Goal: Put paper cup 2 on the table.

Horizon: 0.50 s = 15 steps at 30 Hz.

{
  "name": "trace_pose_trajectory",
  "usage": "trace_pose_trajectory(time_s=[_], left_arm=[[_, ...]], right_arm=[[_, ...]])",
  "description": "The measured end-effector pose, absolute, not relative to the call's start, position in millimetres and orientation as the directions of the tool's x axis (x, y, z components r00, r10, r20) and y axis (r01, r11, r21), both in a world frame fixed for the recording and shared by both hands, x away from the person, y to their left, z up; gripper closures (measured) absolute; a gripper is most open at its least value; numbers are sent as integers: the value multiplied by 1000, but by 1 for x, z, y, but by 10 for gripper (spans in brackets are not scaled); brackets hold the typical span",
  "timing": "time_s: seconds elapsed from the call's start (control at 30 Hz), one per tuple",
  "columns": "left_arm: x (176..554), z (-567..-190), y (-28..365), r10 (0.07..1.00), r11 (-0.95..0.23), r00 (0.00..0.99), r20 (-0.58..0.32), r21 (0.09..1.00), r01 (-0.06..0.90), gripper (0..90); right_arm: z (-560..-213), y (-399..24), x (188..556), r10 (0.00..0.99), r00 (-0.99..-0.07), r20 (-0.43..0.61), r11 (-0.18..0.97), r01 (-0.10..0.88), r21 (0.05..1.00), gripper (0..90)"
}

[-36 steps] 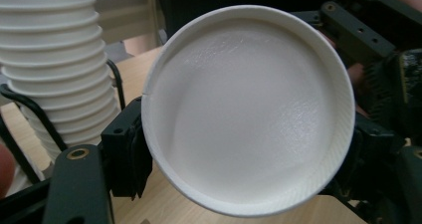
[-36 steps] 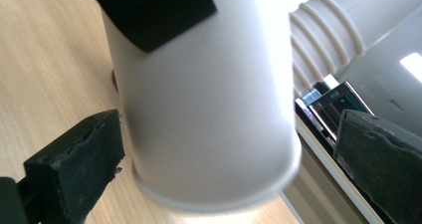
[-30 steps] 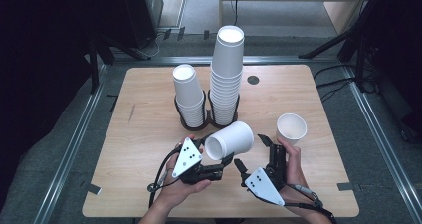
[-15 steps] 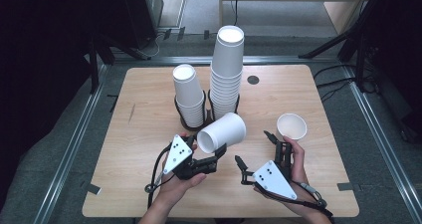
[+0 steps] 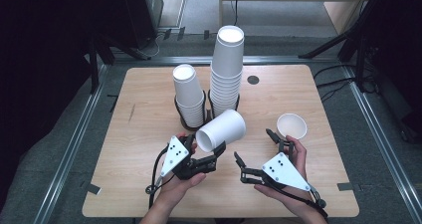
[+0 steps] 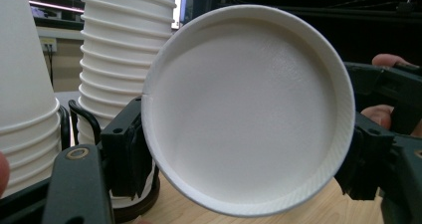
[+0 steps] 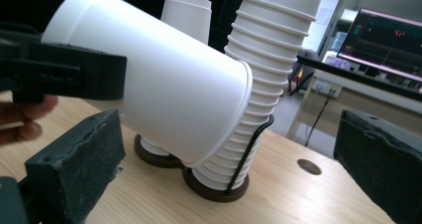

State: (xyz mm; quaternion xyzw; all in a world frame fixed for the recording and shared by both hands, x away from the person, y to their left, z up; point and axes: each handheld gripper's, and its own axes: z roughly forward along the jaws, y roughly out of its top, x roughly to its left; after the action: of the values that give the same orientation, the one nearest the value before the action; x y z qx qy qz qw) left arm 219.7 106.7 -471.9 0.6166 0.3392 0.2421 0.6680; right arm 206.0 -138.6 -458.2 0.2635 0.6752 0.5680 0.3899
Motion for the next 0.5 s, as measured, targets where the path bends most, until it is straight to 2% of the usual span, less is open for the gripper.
trace_pose_trajectory(time_s=[0.17, 0.33, 0.5], left_arm=[[221, -473, 108, 750, 144, 640, -164, 986, 84, 236], [221, -476, 108, 759, 152, 633, -156, 986, 61, 236], [222, -478, 108, 760, 171, 628, -168, 984, 56, 236]], right_arm=[[-457, -138, 207, 811, -571, -126, 131, -32, 991, 5], [-457, -137, 207, 809, -587, 38, -4, 59, 998, 32], [-456, -136, 208, 800, -564, 204, -146, 147, 978, 66]])
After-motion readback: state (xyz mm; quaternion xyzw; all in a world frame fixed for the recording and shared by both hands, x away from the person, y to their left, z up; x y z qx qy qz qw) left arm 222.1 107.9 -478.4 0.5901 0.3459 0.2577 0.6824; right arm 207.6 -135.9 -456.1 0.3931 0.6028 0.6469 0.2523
